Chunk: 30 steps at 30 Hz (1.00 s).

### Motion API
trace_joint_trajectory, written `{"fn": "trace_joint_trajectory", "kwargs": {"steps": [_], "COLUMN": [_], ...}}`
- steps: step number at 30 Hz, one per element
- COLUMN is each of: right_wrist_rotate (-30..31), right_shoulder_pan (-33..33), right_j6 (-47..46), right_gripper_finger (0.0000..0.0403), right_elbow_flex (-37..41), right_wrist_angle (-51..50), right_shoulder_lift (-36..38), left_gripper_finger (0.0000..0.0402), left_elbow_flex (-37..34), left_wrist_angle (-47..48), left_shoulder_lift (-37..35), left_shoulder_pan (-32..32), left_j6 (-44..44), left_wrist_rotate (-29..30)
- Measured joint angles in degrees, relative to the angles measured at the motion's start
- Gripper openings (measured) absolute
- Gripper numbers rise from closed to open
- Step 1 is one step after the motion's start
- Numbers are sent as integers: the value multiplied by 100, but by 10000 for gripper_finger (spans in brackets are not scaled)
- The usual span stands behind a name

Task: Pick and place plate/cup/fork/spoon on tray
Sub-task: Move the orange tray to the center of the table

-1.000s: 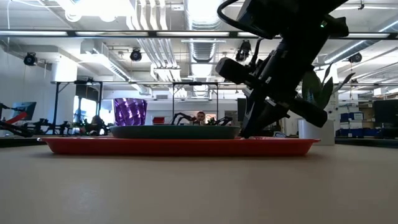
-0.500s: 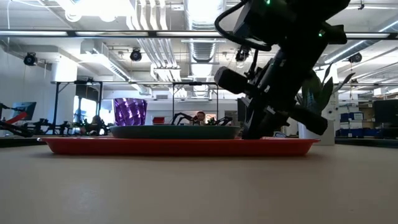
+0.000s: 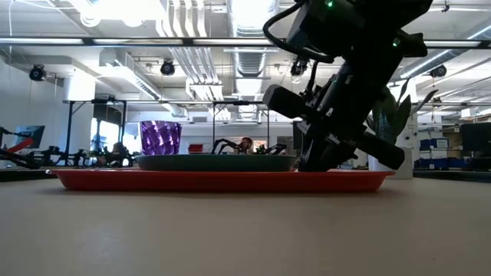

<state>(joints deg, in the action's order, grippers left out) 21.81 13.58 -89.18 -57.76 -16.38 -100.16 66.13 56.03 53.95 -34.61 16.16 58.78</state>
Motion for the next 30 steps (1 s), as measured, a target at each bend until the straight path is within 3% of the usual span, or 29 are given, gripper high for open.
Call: {"fn": "trace_joint_trajectory", "kwargs": {"steps": [8,13,18,22,27,30], "right_wrist_rotate": [-15,349,565,381,-117,-607], "right_shoulder_pan": [56,41,-482,-1161,-2058,-2524], "right_j6": [513,1301,2511,3967,4999,5247], "right_gripper_finger": [8,8,8,8,8,8], "right_elbow_flex": [-269,-1198,-2290,-3265,-4127,-4314], "right_wrist_angle": [-231,-1444,-2316,-2287,-2214,-2224], "right_shoulder_lift": [332,697,911,920,927,868], "left_gripper_finger": [0,0,0,0,0,0], "left_elbow_flex": [0,0,0,6,22,22], "left_wrist_angle": [0,29,210,229,160,155], "left_shoulder_lift": [2,0,-82,-432,-931,-1073], "left_shoulder_pan": [0,16,299,917,1959,2414], "left_j6": [0,-4,-45,-46,-216,-319], "left_wrist_rotate": [0,0,6,-860,-2238,-2470]}}
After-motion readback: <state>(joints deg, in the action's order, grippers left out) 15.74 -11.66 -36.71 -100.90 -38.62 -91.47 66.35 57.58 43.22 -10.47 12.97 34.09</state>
